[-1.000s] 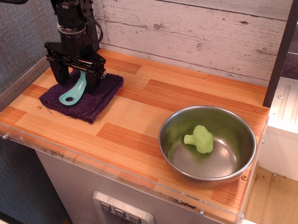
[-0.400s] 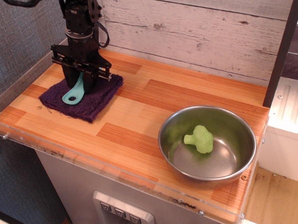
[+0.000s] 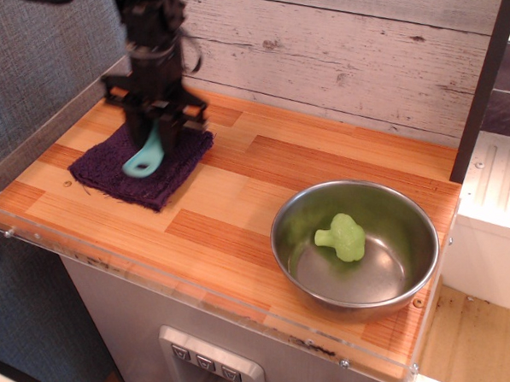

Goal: Place the blue brush behind the bowl with the broccoli

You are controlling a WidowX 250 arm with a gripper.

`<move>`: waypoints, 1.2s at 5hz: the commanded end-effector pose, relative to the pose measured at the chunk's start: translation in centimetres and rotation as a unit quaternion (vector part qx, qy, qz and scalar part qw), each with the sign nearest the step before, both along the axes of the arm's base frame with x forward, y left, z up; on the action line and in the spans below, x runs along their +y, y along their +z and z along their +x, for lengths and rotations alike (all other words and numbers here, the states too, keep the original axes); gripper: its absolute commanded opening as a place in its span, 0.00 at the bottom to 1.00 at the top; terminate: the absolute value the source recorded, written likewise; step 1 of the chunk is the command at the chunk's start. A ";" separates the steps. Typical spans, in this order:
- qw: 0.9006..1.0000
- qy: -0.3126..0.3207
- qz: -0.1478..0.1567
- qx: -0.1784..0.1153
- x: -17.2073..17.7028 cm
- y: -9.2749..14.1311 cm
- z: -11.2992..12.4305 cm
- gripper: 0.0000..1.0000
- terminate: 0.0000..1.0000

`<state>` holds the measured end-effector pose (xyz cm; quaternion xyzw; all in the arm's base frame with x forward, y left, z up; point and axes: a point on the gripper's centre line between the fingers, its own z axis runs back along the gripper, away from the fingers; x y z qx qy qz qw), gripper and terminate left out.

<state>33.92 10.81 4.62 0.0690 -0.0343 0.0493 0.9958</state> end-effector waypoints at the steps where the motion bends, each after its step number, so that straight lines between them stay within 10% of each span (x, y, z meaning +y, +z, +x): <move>1: 0.999 0.016 -0.012 -0.031 -7.5 3.3 2.5 0.00 0.00; 6: 0.998 -0.012 -0.055 -0.036 -18.5 -0.6 6.1 0.00 0.00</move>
